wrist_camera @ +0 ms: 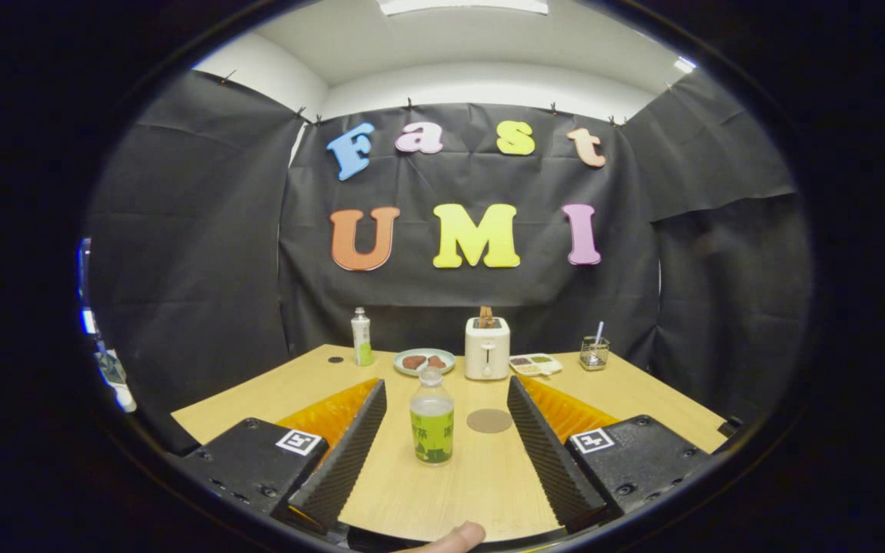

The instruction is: Take the bottle from table, then pour the juice into the cup, finally place the bottle on the coaster

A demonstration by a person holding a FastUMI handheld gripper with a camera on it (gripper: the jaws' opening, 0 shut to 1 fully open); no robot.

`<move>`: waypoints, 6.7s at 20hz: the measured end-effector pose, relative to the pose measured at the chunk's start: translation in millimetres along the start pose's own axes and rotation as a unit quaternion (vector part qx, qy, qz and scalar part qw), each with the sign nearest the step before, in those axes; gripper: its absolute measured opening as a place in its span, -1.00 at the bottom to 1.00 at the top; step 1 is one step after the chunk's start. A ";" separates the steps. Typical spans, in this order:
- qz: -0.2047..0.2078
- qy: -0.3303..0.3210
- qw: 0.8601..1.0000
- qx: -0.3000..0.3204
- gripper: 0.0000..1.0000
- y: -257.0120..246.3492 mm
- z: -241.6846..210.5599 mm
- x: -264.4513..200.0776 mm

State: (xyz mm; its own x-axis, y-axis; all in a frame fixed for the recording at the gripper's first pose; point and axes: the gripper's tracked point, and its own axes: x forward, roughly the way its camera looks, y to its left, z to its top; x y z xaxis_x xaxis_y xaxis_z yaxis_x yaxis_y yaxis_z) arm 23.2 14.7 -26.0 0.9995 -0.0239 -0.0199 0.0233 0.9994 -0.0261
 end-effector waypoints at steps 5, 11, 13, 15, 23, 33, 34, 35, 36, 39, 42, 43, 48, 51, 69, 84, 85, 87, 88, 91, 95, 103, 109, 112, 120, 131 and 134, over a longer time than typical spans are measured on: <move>-0.003 0.018 1.000 -0.004 1.00 9.7 -24.9 23.0; -0.001 0.023 1.000 0.009 1.00 22.0 -51.7 56.9; -0.009 0.028 0.999 0.013 1.00 21.9 -63.4 69.9; -0.005 0.036 0.999 0.021 1.00 25.4 -75.9 83.0; -0.025 0.023 0.999 0.039 1.00 18.0 -96.0 121.1; -0.037 0.019 0.999 0.023 1.00 19.6 -109.7 182.3; -0.033 0.016 0.999 0.032 1.00 20.0 -110.6 187.7; -0.031 0.013 0.999 0.039 1.00 21.5 -110.8 192.3; -0.035 0.015 0.998 0.042 0.92 20.5 -115.2 196.7; -0.037 0.021 0.999 0.026 0.75 22.7 -120.4 203.7; -0.042 0.028 0.999 0.010 0.64 19.5 -120.1 200.9; -0.046 0.031 0.998 0.004 0.63 17.3 -119.1 199.4; -0.044 0.046 0.998 -0.003 0.63 19.6 -117.2 186.0; -0.044 0.049 0.998 0.000 0.62 22.5 -106.9 173.2; 0.000 -0.013 0.996 0.091 0.61 12.0 -32.4 109.2; 0.044 0.016 0.973 0.227 0.61 -2.0 -42.6 126.5; 0.046 0.019 0.971 0.232 0.61 -1.5 -42.2 129.0; 0.046 0.025 0.968 0.246 0.62 -3.5 -44.6 132.3; 0.046 0.029 0.966 0.252 0.61 -5.8 -48.2 134.8; 0.057 0.035 0.958 0.280 0.61 -3.8 -48.9 140.1; 0.084 0.028 0.939 0.333 0.61 -3.4 -44.8 148.2; 0.083 0.027 0.908 0.411 0.60 -11.3 -36.1 154.6; 0.091 0.028 0.869 0.486 0.60 -10.2 -32.6 165.9; 0.072 0.035 0.864 0.497 0.60 -13.6 -39.6 170.1; 0.128 0.024 0.780 0.612 0.58 -2.6 -25.7 174.8; 0.131 0.057 0.720 0.679 0.59 -6.5 -33.9 186.6; 0.149 0.057 0.686 0.709 0.58 -5.7 -28.8 184.1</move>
State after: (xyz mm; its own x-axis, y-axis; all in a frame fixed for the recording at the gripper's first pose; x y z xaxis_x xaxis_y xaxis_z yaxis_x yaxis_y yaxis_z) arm 206.5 3.8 -58.4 0.9580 0.2665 0.1061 -0.1039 -0.0226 0.9943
